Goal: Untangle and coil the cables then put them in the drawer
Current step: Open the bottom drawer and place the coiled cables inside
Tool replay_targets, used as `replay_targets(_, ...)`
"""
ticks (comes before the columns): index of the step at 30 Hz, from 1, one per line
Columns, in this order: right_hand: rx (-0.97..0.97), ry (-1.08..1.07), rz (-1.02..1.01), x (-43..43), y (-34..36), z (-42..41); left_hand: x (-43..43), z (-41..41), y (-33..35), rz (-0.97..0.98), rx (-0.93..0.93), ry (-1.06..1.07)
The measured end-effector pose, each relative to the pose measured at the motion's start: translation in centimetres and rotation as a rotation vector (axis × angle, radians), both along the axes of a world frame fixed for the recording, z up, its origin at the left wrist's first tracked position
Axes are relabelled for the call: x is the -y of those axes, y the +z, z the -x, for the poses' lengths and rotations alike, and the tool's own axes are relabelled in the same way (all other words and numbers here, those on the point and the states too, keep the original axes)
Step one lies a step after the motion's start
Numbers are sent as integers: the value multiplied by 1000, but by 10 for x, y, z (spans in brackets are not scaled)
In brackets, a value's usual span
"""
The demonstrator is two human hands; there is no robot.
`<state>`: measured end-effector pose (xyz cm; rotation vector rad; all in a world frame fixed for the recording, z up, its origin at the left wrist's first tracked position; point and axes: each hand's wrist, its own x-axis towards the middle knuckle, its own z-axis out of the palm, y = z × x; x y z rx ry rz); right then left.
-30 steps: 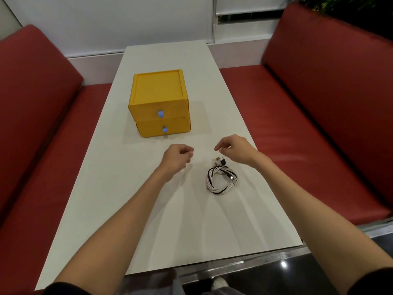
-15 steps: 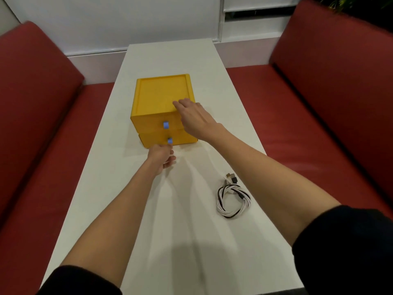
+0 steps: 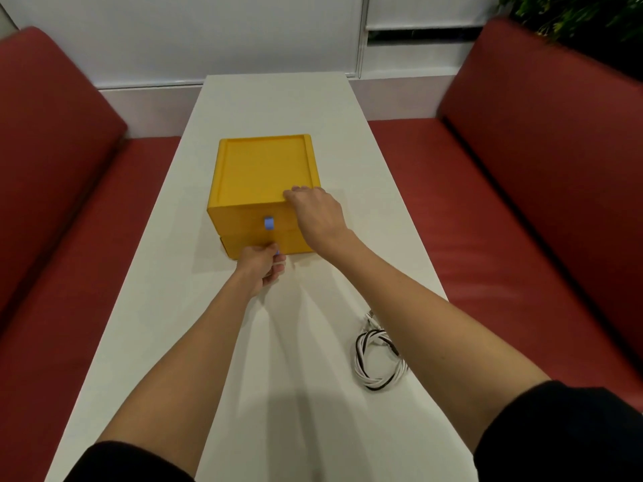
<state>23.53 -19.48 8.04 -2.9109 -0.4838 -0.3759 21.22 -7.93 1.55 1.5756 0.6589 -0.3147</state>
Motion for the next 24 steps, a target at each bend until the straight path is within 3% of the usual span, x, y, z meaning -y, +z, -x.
replay_targets(21, -98, 43, 43, 5, 5, -2, 2, 107, -15, -62, 88, -40)
replay_targets(24, -159, 113, -74, 16, 12, -1, 4, 119, -14, -46, 106, -36)
